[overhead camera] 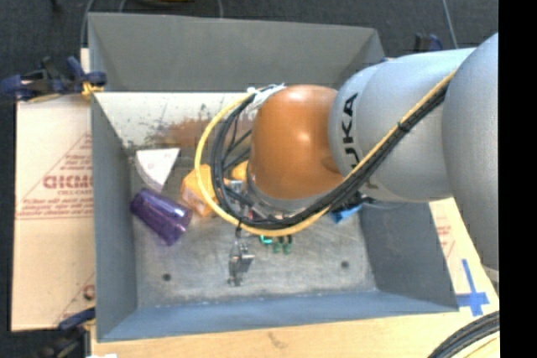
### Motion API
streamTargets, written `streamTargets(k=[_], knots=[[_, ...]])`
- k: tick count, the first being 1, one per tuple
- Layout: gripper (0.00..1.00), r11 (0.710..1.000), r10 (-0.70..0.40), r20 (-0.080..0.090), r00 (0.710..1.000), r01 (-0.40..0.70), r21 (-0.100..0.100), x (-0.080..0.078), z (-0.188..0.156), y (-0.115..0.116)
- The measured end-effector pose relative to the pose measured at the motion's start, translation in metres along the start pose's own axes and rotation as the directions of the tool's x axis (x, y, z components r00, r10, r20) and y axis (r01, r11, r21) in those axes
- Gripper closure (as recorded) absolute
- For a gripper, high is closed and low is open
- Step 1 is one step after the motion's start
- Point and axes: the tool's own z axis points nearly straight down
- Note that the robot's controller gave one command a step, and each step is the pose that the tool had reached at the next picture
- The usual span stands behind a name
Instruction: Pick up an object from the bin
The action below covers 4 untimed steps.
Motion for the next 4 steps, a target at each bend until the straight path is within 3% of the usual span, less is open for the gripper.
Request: streamTargets(k=[1,2,3,4], knots=[[0.0,1.0,0.004,0.008,1.0,-0.004,-0.001,-0.002,-0.004,0.0],[0.0,0.998,-0.061,0.017,0.998,0.061,0.0,-0.05,0.053,0.044],[0.0,0.99,0.144,0.007,0.99,-0.144,-0.002,-0.061,0.083,0.056],[0.0,0.972,0.234,0.007,0.972,-0.234,-0.002,-0.067,0.052,0.091]])
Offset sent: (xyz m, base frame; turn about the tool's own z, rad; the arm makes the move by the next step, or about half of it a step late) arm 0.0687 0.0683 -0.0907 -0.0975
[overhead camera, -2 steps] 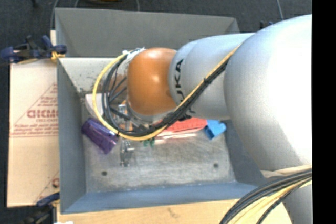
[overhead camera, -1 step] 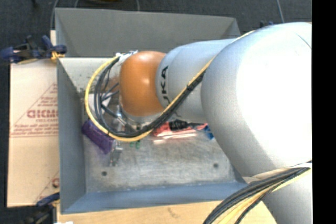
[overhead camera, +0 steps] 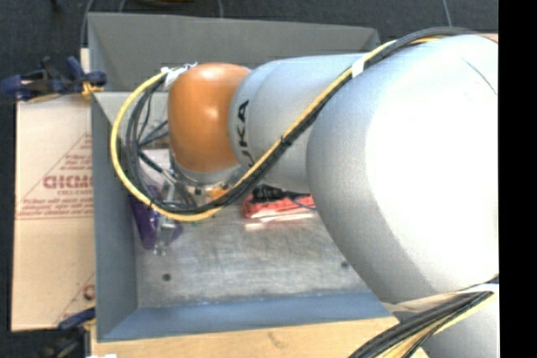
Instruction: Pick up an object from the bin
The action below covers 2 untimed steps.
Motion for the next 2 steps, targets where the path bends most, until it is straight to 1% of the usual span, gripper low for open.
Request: streamTargets(k=[1,2], knots=[[0.0,0.997,0.071,0.001,0.997,-0.071,-0.003,0.011,0.026,0.016],[1.0,0.977,0.214,-0.009,0.977,-0.214,0.001,-0.004,0.027,0.026]])
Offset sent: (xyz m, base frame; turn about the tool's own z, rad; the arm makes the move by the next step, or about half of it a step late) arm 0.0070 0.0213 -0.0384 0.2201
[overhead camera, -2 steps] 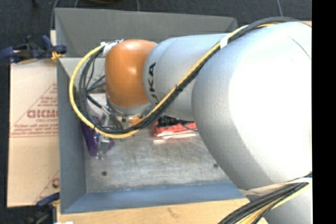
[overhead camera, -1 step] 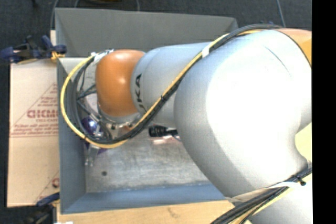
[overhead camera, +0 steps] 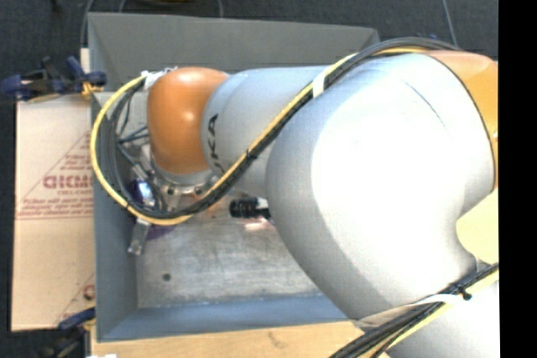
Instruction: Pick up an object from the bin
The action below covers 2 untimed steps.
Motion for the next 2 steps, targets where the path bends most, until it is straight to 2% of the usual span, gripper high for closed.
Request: streamTargets(k=[1,2], knots=[[1.0,1.0,0.0,0.0,1.0,0.0,0.0,0.0,0.0,0.0],[1.0,1.0,-0.005,0.011,1.0,0.005,-0.002,-0.001,-0.087,0.0]])
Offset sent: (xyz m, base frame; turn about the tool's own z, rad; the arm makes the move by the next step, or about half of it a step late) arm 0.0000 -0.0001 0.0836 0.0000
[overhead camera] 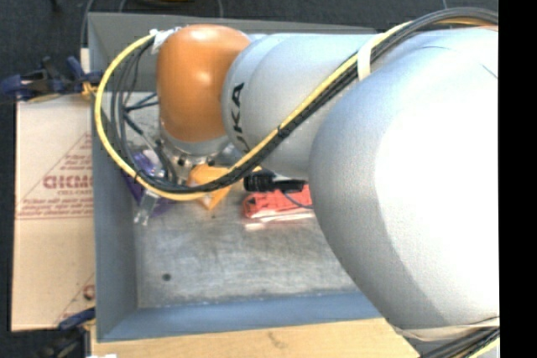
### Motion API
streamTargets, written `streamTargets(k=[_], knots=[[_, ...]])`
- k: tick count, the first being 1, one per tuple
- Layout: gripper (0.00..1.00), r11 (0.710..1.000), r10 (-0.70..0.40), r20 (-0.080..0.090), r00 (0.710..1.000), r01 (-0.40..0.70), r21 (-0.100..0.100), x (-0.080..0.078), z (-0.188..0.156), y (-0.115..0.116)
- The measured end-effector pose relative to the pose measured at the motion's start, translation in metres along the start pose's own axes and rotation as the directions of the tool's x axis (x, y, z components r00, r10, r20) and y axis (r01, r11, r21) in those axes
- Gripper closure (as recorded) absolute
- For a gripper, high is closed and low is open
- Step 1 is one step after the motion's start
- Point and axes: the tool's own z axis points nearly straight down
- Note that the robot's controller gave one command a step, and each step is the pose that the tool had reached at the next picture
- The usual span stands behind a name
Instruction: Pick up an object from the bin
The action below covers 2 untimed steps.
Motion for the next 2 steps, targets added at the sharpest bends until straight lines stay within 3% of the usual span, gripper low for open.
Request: streamTargets(k=[1,2], knots=[[1.0,1.0,0.002,-0.002,1.0,-0.002,0.009,0.0,0.0483,-0.0026],[1.0,1.0,0.002,-0.003,1.0,-0.002,0.009,0.0002,0.0435,-0.0027]])
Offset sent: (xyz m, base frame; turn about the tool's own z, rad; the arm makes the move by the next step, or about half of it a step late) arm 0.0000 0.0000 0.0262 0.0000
